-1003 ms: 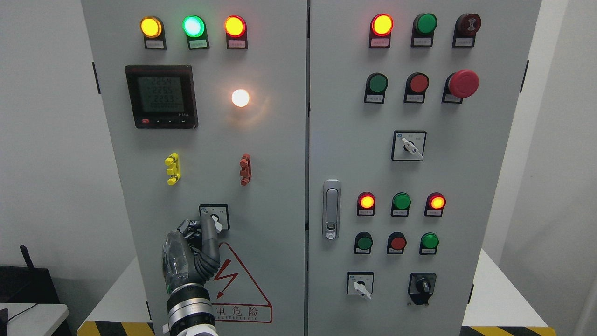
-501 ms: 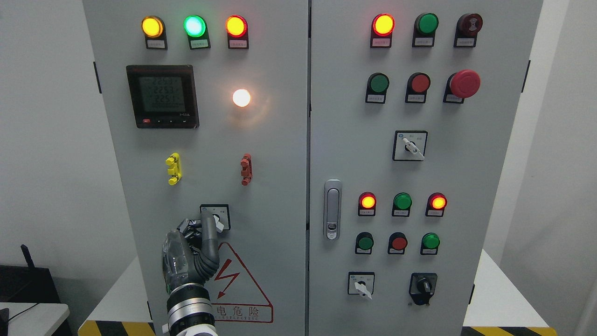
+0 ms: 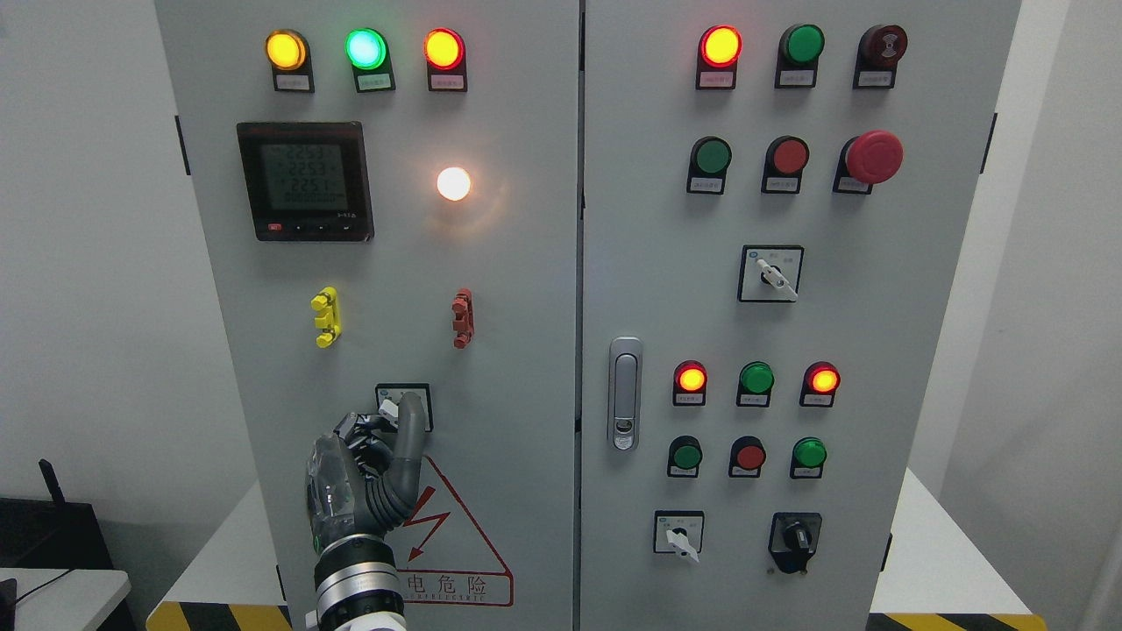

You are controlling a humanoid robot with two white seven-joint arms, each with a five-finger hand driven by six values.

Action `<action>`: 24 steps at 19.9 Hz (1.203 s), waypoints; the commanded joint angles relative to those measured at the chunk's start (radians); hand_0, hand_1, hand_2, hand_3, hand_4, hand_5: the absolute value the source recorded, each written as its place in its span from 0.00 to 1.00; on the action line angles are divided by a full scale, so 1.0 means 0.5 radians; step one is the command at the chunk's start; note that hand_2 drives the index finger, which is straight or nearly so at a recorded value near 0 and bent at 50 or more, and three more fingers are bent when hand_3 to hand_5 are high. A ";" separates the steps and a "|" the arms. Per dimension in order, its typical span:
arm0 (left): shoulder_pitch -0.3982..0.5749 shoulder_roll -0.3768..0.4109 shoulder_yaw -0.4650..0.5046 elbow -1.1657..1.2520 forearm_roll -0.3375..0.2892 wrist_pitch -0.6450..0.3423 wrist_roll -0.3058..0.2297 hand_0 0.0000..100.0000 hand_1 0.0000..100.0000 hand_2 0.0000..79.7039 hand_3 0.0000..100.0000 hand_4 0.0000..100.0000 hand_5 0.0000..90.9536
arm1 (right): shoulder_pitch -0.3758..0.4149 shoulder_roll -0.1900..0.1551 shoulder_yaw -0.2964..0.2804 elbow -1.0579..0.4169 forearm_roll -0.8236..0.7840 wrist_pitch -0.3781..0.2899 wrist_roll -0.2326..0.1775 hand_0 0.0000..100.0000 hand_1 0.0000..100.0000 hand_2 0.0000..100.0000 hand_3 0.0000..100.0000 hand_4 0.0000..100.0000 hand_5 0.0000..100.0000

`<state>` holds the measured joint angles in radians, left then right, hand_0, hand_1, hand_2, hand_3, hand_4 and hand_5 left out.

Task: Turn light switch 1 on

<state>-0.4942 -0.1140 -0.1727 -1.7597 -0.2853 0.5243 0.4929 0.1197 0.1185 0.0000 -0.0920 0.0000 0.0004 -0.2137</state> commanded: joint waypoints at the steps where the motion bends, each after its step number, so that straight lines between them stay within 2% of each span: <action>1: 0.059 -0.002 0.038 -0.027 0.000 -0.002 -0.004 0.11 0.29 0.71 0.95 0.92 0.93 | 0.000 -0.001 0.046 0.000 0.009 -0.001 0.001 0.12 0.39 0.00 0.00 0.00 0.00; 6: 0.114 0.004 0.078 -0.079 -0.006 -0.021 -0.032 0.10 0.30 0.72 0.96 0.92 0.93 | 0.000 -0.001 0.046 0.000 0.009 -0.001 0.001 0.12 0.39 0.00 0.00 0.00 0.00; 11: 0.298 0.029 0.213 -0.171 -0.018 -0.186 -0.169 0.10 0.31 0.72 0.97 0.93 0.93 | 0.000 0.002 0.046 0.000 0.009 -0.001 0.001 0.12 0.39 0.00 0.00 0.00 0.00; 15: 0.417 0.041 0.458 -0.193 -0.018 -0.434 -0.381 0.11 0.32 0.73 0.98 0.93 0.93 | 0.000 0.002 0.046 0.000 0.009 -0.001 0.001 0.12 0.39 0.00 0.00 0.00 0.00; 18: 0.564 0.065 0.685 -0.190 -0.018 -0.707 -0.629 0.11 0.32 0.74 1.00 0.94 0.93 | 0.000 -0.001 0.046 0.000 0.009 -0.001 0.001 0.12 0.39 0.00 0.00 0.00 0.00; 20: 0.663 0.084 0.839 -0.187 -0.015 -0.858 -0.804 0.11 0.32 0.73 1.00 0.94 0.93 | 0.000 -0.001 0.046 0.000 0.009 -0.001 0.001 0.12 0.39 0.00 0.00 0.00 0.00; 23: 0.825 0.096 1.090 -0.156 -0.006 -1.085 -0.945 0.09 0.29 0.69 1.00 0.93 0.92 | 0.000 -0.001 0.046 0.000 0.009 -0.001 0.004 0.12 0.39 0.00 0.00 0.00 0.00; 24: 0.880 0.111 1.188 -0.117 -0.003 -1.140 -1.016 0.09 0.29 0.67 0.98 0.92 0.88 | 0.000 -0.001 0.046 0.000 0.009 -0.001 0.001 0.12 0.39 0.00 0.00 0.00 0.00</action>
<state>-0.1850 -0.0884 0.0999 -1.8303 -0.2919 0.0393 0.0635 0.1200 0.1186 0.0000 -0.0920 0.0000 0.0004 -0.2145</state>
